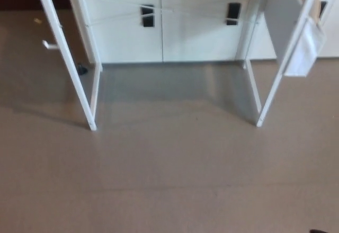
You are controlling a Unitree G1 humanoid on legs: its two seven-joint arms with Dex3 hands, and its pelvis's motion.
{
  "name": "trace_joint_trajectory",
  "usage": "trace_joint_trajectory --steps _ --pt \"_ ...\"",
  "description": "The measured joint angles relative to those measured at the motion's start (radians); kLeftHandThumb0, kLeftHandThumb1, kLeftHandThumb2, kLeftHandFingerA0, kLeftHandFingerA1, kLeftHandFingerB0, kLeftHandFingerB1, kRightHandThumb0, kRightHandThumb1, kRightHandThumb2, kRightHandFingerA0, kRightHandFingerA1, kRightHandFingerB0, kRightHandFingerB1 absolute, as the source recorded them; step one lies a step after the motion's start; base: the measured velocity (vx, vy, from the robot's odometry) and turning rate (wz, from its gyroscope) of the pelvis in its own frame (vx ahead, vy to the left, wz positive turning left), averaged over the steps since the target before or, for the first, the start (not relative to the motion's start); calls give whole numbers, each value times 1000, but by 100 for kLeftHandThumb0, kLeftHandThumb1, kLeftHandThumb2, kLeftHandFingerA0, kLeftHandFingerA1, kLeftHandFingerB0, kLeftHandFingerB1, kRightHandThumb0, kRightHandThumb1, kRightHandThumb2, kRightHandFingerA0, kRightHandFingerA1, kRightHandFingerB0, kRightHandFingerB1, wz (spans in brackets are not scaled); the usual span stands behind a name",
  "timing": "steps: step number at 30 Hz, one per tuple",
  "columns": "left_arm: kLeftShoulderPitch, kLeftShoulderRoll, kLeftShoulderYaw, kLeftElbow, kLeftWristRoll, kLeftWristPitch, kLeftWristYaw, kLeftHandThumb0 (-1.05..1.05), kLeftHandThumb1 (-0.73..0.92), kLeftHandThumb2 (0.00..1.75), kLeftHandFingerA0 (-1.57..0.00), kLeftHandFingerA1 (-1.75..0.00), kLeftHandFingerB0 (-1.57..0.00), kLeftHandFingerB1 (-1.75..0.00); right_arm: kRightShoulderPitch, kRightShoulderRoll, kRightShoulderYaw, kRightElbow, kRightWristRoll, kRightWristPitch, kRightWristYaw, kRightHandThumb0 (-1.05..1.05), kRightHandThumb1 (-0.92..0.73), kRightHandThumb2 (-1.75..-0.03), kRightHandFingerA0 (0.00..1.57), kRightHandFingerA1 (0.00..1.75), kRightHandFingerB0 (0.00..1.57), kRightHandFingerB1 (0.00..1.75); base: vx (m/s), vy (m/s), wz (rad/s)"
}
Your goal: The robot walks towards a desk on which a shovel is kept on the left hand side and a container is kept on the right hand side. The robot picks up the shovel using its left hand and places it in the container.
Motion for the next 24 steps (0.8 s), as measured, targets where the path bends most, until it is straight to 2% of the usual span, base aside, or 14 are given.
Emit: trace_joint_trajectory --steps 2,3,4,6,7,8,11,24 --pt "0 1 1 2 0 0 1 -67 64 86 -29 -43 -20 -40 -2 1 2 2 -1 0 0 -38 -71 -61 47 50 33 43 144 -35 8" --pt "0 2 1 2 0 0 2 -62 75 63 -36 -32 -24 -29 -2 1 3 2 -3 0 -1 -38 -71 -61 47 50 33 43 156 -94 7" --pt "0 2 0 3 0 0 3 -66 64 86 -29 -43 -20 -40 -3 0 4 3 -4 0 -1 -38 -70 -61 47 50 33 43 151 -110 15" --pt "-2 2 0 5 0 0 3 -67 65 87 -29 -43 -19 -40 -2 0 4 3 -5 0 -1 -37 -70 -61 47 50 34 43 181 -118 9" --pt "-6 3 0 8 0 0 3 -67 65 87 -29 -43 -19 -40 -3 0 4 1 -5 0 -1 -37 -70 -61 47 50 34 43 154 -119 11" --pt "-8 3 0 9 0 0 3 -63 75 63 -37 -32 -24 -29 -3 0 4 1 -5 0 -2 -37 -70 -61 47 49 33 43 90 -192 4" --pt "-13 7 1 18 0 -4 3 -63 75 63 -38 -33 -25 -29 -3 0 3 2 -5 0 -3 -38 -70 -61 48 52 35 44 184 -285 18" --pt "-24 -13 2 16 -3 -6 2 -64 81 65 -34 -32 -26 -29 -11 -10 -8 12 -4 1 -9 -40 -69 -61 47 50 32 42 182 -32 -1"
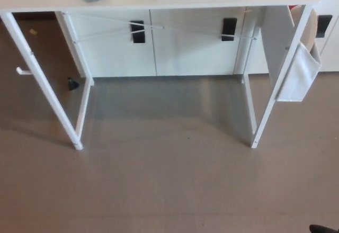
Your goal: The robot walks towards a desk on which a shovel is kept on the left hand side and a container is kept on the right hand side. The robot picks up the shovel using its left hand and places it in the container.
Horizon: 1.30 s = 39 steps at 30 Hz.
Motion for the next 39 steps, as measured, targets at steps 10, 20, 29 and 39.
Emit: trace_joint_trajectory --steps 10,20,29,39 --pt "-2 0 16 -1 -11 3 -4 -65 83 65 -35 -32 -24 -29 40 13 -1 -16 3 1 1 -41 -69 -61 50 50 36 42 246 106 0" --pt "0 -5 5 -6 -14 11 -11 -65 83 65 -35 -32 -24 -29 66 17 -22 20 9 -12 0 -41 -69 -61 50 50 36 42 252 -232 23" --pt "10 -3 2 -6 -14 13 -16 -65 83 65 -35 -32 -24 -29 72 17 -30 43 13 -26 -1 -41 -69 -61 50 50 36 42 240 -14 -9" --pt "-15 8 -1 -11 -14 25 -17 -65 83 65 -35 -32 -24 -29 78 29 -32 43 16 -36 -2 -41 -69 -61 50 50 36 42 279 211 -16"
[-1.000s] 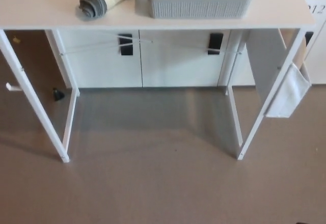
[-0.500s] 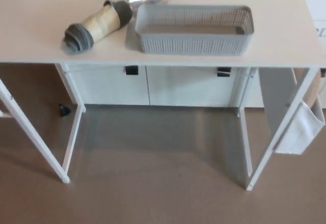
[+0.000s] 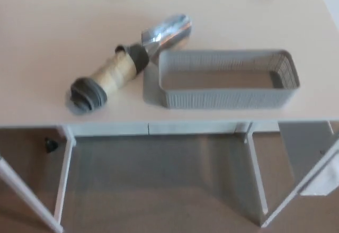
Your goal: The robot walks towards a desk on which a shovel is kept on the left hand side and a container is kept on the right hand side. The robot picks up the shovel using its left hand and places it in the container.
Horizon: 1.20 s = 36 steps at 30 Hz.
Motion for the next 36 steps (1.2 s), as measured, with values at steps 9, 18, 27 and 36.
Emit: trace_joint_trajectory --steps 9,18,27,36 --pt "-9 1 -7 0 3 7 0 -65 83 65 -35 -32 -24 -29 -4 1 -6 10 3 -6 0 -41 -69 -61 50 50 36 42 246 21 15" --pt "-21 -4 -14 -4 11 15 0 -78 69 66 -51 -38 -33 -32 -14 0 -20 17 4 -15 -1 -43 -69 -60 51 50 35 40 172 -45 1" --pt "-27 3 62 -38 -48 45 -27 -67 67 87 -27 -42 -20 -39 9 11 -9 12 -5 -22 -18 -42 -69 -61 52 52 35 41 46 182 -9" --pt "-29 -5 52 -47 -52 69 -47 -64 65 86 -32 -44 -23 -41 1 7 -9 15 -6 -28 -28 -44 -69 -60 52 52 35 41 -134 96 6"
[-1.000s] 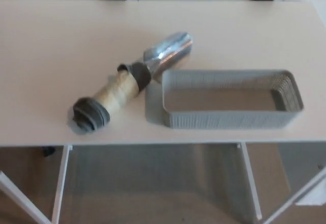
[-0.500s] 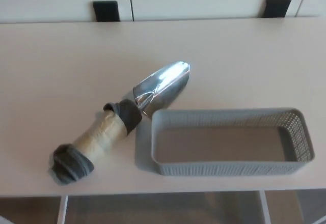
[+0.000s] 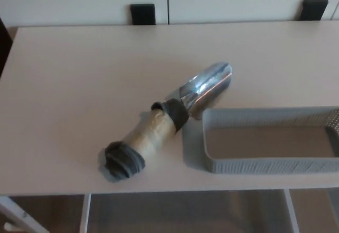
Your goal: The robot walks towards a desk on which a shovel is kept on the left hand side and a container is kept on the right hand side. The robot picks up the shovel using its left hand and places it in the container.
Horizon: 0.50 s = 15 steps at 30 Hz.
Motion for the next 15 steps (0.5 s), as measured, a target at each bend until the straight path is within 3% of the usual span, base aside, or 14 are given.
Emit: trace_joint_trajectory --steps 1,2,3,4,5,7,8,9,14,15 --pt "0 -3 -2 -3 2 1 4 -62 76 63 -38 -33 -28 -30 -1 0 0 -1 0 0 -1 -43 -69 -60 52 53 36 41 -110 273 -20" --pt "13 -3 -7 -26 3 5 6 -64 64 85 -30 -43 -23 -40 -2 -1 0 -1 0 0 -2 -43 -68 -60 52 53 36 42 -138 340 -17" --pt "20 -1 -12 -34 6 9 6 -64 64 85 -30 -43 -23 -40 -6 4 1 6 0 1 -3 -43 -68 -60 52 53 36 42 -144 461 85" --pt "29 -2 -22 -44 7 15 3 -62 77 64 -32 -32 -24 -29 -6 6 0 12 1 -2 -4 -43 -69 -60 52 52 36 42 -136 654 -35" --pt "35 11 -26 -48 9 14 -2 -66 65 85 -29 -42 -22 -40 -7 13 4 21 1 -4 -2 -42 -69 -60 52 54 36 42 -168 599 18" --pt "42 33 -31 -60 10 17 -4 -66 65 85 -29 -43 -22 -40 -7 15 5 44 1 -8 0 -42 -69 -60 54 53 37 42 -136 267 -3" --pt "50 37 -40 -70 11 18 -5 -63 76 63 -35 -32 -24 -29 -5 15 6 41 0 -8 -1 -42 -69 -60 55 54 38 42 -37 177 -15" --pt "59 39 -51 -79 12 20 -7 -68 64 86 -29 -43 -21 -40 -3 15 7 34 -1 -9 -2 -41 -69 -60 53 53 37 42 -42 102 -1" --pt "88 39 -87 -109 15 21 -20 -65 66 86 -28 -42 -21 -40 -5 14 13 25 -6 -12 -5 -43 -69 -60 53 53 36 41 12 -2 3" --pt "92 39 -90 -113 15 21 -22 -60 77 64 -35 -32 -24 -29 -5 14 14 16 -6 -12 -5 -43 -69 -60 53 53 37 41 -18 -101 4"
